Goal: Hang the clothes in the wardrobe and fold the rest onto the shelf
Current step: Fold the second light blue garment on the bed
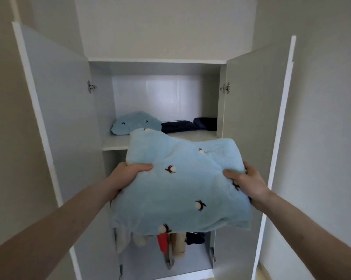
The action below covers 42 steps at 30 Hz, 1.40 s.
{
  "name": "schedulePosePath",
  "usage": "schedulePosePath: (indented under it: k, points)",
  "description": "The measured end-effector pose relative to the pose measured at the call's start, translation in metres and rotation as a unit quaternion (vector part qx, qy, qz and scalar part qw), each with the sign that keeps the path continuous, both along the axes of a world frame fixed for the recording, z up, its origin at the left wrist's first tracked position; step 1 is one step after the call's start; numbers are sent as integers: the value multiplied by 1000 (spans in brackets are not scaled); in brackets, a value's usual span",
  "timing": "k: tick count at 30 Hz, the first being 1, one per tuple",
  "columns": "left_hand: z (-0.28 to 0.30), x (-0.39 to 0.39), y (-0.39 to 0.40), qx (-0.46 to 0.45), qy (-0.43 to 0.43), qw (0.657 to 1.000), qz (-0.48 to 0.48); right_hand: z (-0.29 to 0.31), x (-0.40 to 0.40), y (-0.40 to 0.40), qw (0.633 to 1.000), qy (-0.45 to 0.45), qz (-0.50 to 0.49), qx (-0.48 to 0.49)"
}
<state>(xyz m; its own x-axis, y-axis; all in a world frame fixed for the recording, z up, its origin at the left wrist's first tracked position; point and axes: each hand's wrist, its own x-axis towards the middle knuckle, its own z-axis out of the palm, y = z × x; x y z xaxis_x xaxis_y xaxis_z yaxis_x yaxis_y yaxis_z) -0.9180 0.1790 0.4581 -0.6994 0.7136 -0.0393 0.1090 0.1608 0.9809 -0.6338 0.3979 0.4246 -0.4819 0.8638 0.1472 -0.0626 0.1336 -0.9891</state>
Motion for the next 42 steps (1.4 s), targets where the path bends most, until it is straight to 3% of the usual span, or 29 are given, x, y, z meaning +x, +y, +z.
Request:
schedulePosePath:
  k: [16,31,34,37,40,42]
  points:
    - [50,-229,176,-19,10,998,66,44,-293,239,996,-14,87,2]
    - [94,-456,286,-63,19,997,31,73,-522,327,996,-57,51,40]
    - [83,-487,300,-115,118,977,137,69,-550,329,978,-151,20,140]
    - [70,-497,314,-218,279,911,212,49,-570,322,936,-246,28,249]
    - [49,-490,336,-181,319,922,123,11,-590,308,906,-313,73,277]
    - [26,-480,348,-233,340,910,42,-13,-599,303,869,-369,61,324]
